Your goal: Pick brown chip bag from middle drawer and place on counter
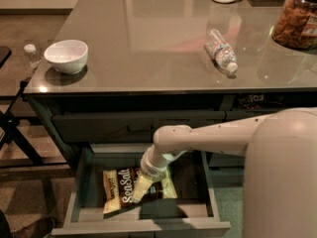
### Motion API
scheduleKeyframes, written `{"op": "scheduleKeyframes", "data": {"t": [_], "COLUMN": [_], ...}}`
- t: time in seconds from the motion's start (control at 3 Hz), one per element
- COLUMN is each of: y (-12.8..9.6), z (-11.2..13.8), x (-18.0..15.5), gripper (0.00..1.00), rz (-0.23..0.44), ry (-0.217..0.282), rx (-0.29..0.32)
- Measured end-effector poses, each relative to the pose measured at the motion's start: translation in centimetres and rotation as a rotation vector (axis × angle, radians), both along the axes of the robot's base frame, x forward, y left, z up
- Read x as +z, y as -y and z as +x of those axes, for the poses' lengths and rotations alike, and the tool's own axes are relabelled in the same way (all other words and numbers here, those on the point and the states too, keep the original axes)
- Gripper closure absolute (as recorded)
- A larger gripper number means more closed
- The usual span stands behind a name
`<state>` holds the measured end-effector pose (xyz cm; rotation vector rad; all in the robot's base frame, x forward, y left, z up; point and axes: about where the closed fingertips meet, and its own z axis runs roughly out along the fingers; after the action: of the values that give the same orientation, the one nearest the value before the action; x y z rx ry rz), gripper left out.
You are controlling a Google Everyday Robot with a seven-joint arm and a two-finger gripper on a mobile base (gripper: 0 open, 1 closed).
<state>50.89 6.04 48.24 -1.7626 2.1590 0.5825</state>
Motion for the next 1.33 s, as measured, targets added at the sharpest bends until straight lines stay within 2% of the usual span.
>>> {"op": "scheduleKeyframes", "data": {"t": [0.33,0.67,1.0,1.33], "y": [-1.6,-2.3,-2.4,-2.0], "z": [2.4,3.5,3.8,3.8], "x": [-0.3,-0.4,-1.1,-2.4], "gripper": [0.0,0.0,0.0,0.0], "rz": [0.013,0.022,0.018,0.016], "ry": [0.017,0.019,0.005,-0.032], "rx": [0.003,-0.005,-0.014,-0.038]}}
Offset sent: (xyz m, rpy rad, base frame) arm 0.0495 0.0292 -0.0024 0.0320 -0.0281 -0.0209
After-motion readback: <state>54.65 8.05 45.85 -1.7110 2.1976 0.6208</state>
